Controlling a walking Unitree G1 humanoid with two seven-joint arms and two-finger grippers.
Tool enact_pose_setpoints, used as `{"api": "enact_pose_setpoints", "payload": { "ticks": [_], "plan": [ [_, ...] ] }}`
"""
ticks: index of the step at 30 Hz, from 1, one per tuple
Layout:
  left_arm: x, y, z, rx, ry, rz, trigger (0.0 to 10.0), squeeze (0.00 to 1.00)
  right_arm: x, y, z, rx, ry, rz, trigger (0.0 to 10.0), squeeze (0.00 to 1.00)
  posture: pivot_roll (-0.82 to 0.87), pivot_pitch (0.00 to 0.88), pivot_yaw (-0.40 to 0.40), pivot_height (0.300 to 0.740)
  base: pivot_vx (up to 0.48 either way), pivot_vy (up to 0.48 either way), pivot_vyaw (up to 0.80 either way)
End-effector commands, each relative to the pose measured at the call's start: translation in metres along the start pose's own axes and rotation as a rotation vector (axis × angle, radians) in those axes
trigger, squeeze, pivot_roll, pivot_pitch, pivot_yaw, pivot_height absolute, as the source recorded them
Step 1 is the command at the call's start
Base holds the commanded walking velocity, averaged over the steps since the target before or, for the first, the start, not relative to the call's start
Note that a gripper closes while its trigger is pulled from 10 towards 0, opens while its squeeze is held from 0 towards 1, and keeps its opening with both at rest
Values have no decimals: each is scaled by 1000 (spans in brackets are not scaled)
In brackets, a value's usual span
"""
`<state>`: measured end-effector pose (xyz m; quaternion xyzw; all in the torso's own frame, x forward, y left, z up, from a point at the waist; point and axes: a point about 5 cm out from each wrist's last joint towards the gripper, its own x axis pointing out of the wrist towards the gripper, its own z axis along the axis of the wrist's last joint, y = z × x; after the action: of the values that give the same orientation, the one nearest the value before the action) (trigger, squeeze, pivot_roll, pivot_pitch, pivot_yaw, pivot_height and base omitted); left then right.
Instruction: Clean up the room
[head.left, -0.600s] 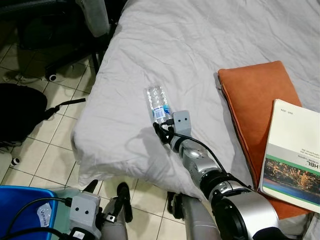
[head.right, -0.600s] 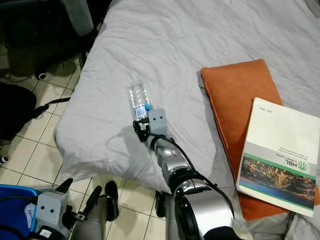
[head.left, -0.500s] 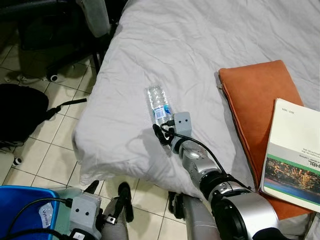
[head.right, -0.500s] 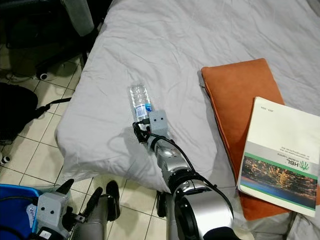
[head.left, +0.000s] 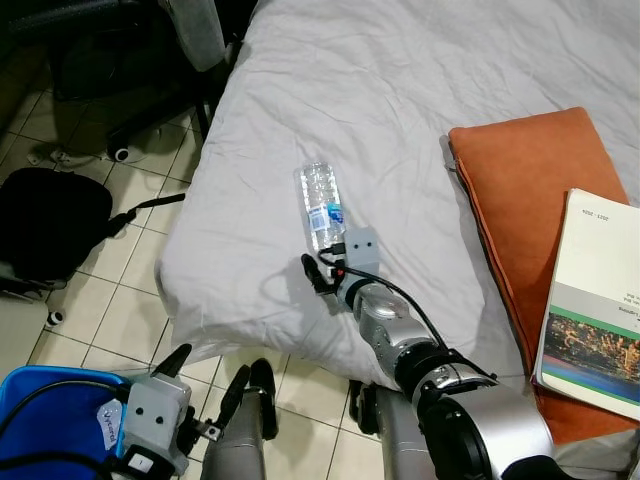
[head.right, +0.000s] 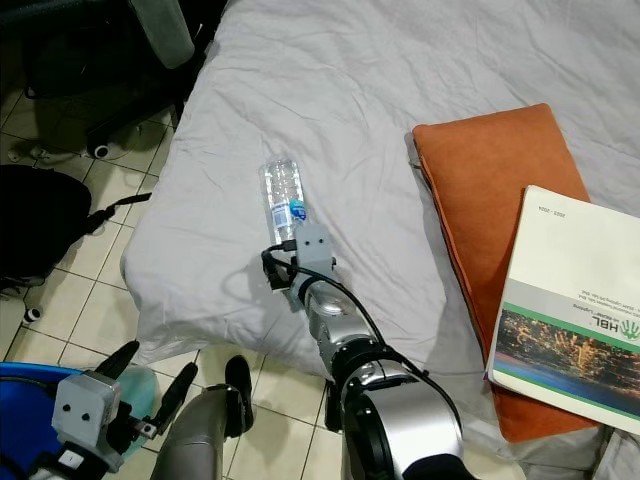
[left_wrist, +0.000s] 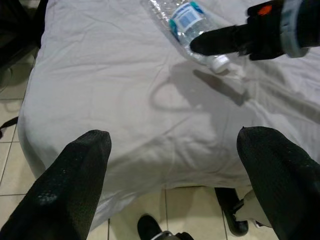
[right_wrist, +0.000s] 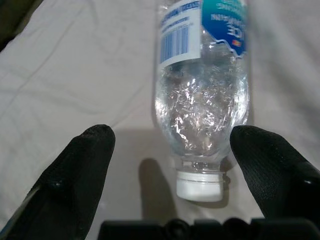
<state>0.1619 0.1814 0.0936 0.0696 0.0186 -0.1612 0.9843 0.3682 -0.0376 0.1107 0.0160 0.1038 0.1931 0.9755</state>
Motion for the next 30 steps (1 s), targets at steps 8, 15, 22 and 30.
{"api": "enact_pose_setpoints", "payload": {
  "ticks": [8, 15, 22, 30],
  "plan": [
    [-14, -10, -12, -22, 81, -19, 10000, 0, -4, 13, -24, -187, 107, 46, 10000, 0, 282, 640, 21, 740, 0, 0, 0],
    [-14, -7, -13, -19, 89, 7, 10000, 0, -6, 10, -32, -166, 166, 22, 10000, 0, 277, 639, 11, 740, 0, 0, 0],
    [-15, -8, -13, -16, 94, 12, 10000, 0, -5, 10, -31, 33, 183, -8, 10000, 0, 276, 640, 9, 740, 0, 0, 0],
    [-17, -8, -14, -11, 103, 20, 10000, 0, -4, 12, -30, 83, 199, -5, 10000, 0, 277, 642, 10, 740, 0, 0, 0]
  ]
}}
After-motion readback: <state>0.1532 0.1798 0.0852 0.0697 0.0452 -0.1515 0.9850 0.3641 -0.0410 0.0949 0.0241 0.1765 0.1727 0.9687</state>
